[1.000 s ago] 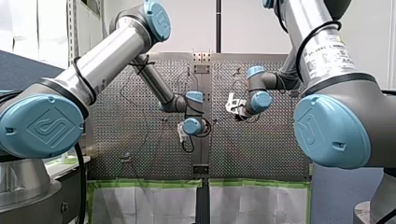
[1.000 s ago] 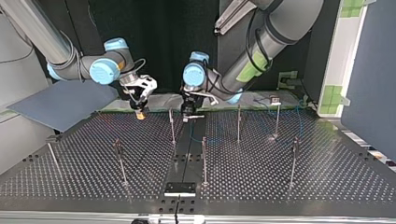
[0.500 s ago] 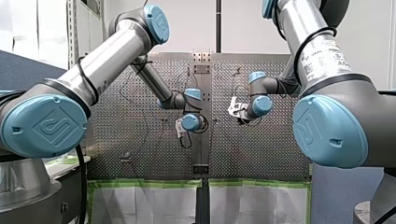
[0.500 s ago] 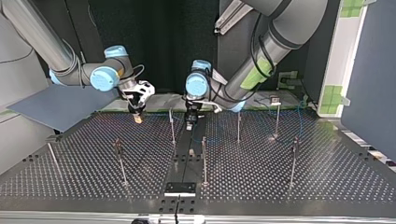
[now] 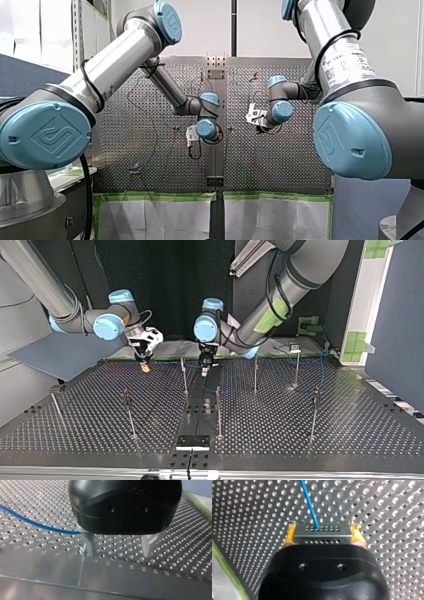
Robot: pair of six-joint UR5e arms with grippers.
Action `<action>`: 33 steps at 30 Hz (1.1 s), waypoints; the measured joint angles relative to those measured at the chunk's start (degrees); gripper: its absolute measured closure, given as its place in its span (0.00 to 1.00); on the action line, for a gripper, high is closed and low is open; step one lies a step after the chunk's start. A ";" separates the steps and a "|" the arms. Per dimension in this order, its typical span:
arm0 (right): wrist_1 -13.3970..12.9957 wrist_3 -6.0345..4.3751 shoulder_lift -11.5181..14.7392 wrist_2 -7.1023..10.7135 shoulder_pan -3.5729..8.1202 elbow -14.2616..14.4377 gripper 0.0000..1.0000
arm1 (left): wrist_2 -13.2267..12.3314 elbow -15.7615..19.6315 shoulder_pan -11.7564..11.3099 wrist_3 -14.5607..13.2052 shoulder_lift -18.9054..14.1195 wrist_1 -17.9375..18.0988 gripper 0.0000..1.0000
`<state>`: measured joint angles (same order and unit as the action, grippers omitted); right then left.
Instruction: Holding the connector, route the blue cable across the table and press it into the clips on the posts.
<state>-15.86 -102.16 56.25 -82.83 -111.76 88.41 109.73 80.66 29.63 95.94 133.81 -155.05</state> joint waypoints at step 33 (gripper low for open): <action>2.85 1.69 3.98 2.57 1.96 0.01 1.00 | 13.67 7.21 15.72 5.87 -9.43 -3.83 0.00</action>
<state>-13.01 -100.48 60.23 -80.26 -109.79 88.42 123.41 87.87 45.35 101.80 124.38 -158.88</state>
